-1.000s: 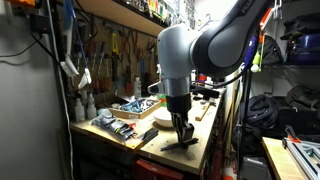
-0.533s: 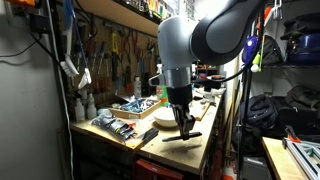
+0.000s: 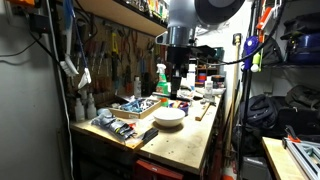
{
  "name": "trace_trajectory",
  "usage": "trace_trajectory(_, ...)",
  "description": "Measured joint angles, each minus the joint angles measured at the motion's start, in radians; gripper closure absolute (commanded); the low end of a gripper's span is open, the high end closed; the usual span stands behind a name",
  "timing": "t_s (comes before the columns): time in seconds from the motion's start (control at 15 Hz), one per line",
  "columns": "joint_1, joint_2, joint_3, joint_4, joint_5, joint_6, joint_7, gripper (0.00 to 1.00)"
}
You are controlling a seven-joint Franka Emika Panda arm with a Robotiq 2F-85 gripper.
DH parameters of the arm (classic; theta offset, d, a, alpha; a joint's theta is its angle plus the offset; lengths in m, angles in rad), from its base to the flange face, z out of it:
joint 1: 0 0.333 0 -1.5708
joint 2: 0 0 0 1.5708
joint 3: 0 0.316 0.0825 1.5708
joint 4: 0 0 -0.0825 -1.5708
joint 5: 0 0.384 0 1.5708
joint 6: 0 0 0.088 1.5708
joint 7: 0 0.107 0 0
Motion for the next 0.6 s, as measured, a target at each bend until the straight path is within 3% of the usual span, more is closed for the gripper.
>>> trace_trajectory(0.27, -0.072, 0.06, 0.013, 0.021, -0.238, 0.119, 0.285, 0.96)
trace_trajectory(0.4, -0.128, 0.095, 0.038, 0.04, -0.371, 0.129, 0.438, 0.96)
trace_trajectory(0.6, -0.143, 0.151, 0.039, 0.068, -0.536, 0.109, 0.649, 0.96)
